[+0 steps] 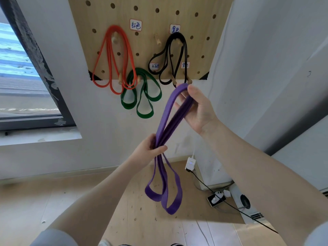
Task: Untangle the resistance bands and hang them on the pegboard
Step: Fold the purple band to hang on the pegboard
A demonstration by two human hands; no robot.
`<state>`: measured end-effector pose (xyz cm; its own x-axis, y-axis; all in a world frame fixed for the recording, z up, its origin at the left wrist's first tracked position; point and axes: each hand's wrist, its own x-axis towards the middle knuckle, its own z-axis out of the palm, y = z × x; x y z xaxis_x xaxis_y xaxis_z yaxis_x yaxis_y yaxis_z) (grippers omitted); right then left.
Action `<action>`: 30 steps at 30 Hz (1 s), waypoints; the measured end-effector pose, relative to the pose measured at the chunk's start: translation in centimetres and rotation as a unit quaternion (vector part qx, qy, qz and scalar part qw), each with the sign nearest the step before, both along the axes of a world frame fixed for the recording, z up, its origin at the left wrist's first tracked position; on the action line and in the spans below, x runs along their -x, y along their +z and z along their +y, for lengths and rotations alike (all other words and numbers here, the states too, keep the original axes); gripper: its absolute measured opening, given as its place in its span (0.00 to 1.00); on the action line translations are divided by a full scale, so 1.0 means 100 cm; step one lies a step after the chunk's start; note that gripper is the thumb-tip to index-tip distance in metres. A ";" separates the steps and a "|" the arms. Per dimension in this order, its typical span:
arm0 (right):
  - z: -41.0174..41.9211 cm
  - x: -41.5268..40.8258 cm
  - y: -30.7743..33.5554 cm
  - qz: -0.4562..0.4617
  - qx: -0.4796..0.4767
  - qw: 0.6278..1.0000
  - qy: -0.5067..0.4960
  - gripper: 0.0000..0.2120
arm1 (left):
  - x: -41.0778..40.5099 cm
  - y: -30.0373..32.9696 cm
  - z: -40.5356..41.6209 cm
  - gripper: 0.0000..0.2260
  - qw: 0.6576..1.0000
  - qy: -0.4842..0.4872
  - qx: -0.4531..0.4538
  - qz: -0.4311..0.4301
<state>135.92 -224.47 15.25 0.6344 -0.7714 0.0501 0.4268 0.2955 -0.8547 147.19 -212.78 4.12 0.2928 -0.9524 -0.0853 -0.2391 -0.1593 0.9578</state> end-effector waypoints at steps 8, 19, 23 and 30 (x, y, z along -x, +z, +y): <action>-0.023 0.064 -0.061 0.198 0.011 0.979 -0.040 0.06 | -0.032 0.009 0.007 0.10 0.990 0.056 0.017 -0.130; 0.031 0.006 -0.052 0.456 0.493 0.722 0.165 0.41 | -0.036 0.038 0.004 0.24 0.926 -0.087 -0.042 -0.365; 0.038 -0.012 -0.068 0.474 0.492 0.702 0.202 0.35 | -0.040 0.039 0.016 0.24 0.943 -0.055 -0.033 -0.328; 0.036 -0.014 -0.069 0.418 0.488 0.751 0.153 0.14 | -0.042 0.025 0.027 0.24 0.989 -0.019 0.012 -0.145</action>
